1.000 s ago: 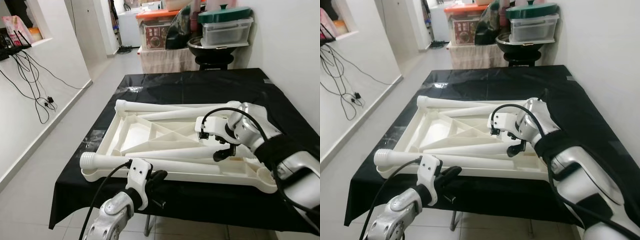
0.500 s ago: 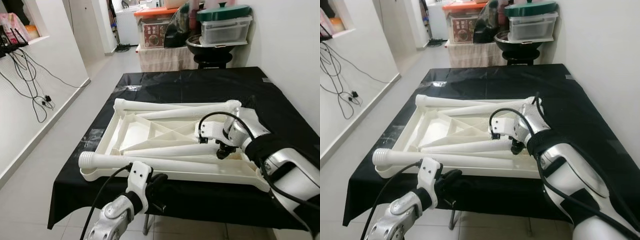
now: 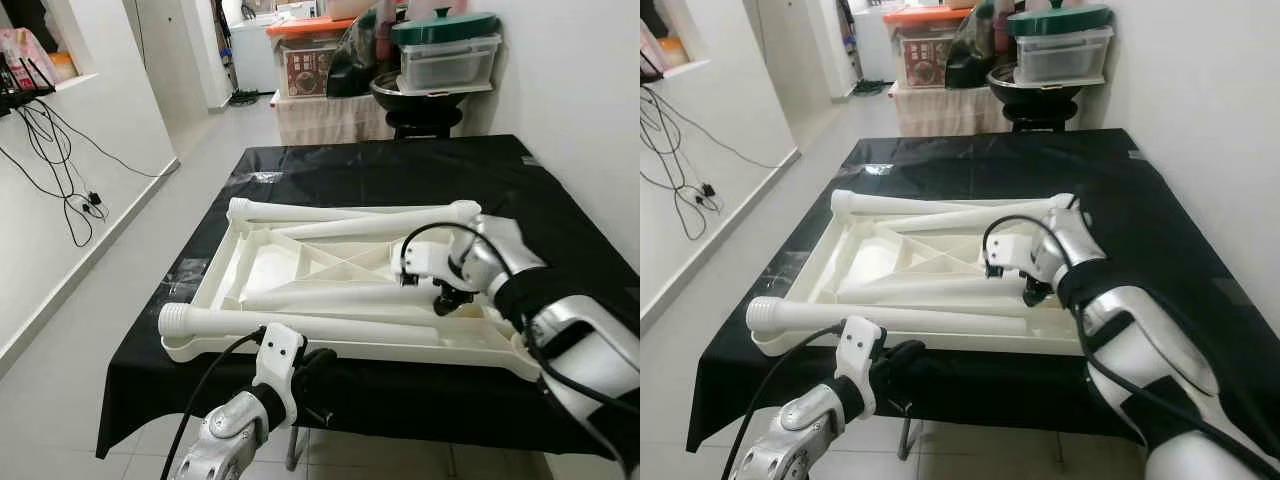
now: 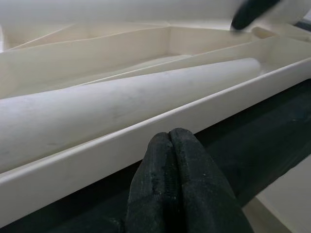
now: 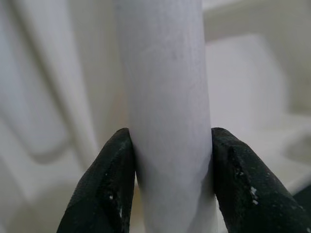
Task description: Building children table
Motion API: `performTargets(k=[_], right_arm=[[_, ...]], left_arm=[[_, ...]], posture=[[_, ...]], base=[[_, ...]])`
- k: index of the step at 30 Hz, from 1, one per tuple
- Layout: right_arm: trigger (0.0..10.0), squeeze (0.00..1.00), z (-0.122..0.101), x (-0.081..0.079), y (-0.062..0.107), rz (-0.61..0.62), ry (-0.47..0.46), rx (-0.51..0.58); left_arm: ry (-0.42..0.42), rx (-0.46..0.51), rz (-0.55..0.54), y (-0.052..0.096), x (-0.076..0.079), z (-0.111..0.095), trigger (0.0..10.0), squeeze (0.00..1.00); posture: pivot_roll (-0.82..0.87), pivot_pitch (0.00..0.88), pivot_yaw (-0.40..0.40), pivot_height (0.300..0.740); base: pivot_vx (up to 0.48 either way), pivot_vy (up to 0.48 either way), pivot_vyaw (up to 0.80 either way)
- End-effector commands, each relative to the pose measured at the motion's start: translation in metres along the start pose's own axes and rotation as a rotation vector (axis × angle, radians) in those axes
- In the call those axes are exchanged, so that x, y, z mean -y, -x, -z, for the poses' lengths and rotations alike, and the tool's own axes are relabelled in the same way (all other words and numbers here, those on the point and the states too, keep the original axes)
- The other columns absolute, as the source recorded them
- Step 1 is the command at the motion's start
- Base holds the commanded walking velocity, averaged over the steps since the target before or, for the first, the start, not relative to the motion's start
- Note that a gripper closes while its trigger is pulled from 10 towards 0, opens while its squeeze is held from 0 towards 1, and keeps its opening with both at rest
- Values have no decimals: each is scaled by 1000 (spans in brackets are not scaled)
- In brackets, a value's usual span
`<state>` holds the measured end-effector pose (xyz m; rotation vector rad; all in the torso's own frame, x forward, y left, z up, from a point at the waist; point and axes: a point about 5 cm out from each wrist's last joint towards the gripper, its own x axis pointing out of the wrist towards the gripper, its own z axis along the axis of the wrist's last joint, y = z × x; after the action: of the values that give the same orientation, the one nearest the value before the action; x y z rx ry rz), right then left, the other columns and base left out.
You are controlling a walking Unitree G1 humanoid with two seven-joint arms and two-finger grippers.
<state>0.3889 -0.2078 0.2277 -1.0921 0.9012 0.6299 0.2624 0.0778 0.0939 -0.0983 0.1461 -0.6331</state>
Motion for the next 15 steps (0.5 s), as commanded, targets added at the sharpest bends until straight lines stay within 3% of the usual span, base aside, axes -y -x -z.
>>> performTargets(k=[1, 3, 7, 9, 11, 15], right_arm=[[0, 0, -10, 8, 15, 22, 1, 82], [0, 0, -4, 17, 29, 23, -17, 141], [0, 0, -1, 21, 35, 32, -34, 177], [0, 0, -4, 23, 42, 13, -84, 299], [0, 0, -4, 23, 42, 13, -84, 299], [0, 0, -15, 17, 45, -26, -183, 532]], left_arm=[[-20, 3, -1, 1, -2, -2, 10000, 0], [-29, 25, 6, 1, -2, -10, 10000, 0], [-29, 50, 6, 0, -2, -17, 10000, 0], [-18, 132, 3, -3, -5, -39, 10000, 0], [-18, 132, 3, -3, -5, -39, 10000, 0], [23, 312, -37, -4, -21, -90, 10000, 0]], posture=[[-80, 0, 79, 740], [-79, 0, 82, 740], [-81, 0, 82, 740], [-80, 0, 83, 740], [-80, 0, 83, 740], [-68, 5, 88, 740]], base=[[0, 0, 0], [0, 0, 0], [0, 0, 0], [0, 0, 0], [0, 0, 0], [0, 0, 0]])
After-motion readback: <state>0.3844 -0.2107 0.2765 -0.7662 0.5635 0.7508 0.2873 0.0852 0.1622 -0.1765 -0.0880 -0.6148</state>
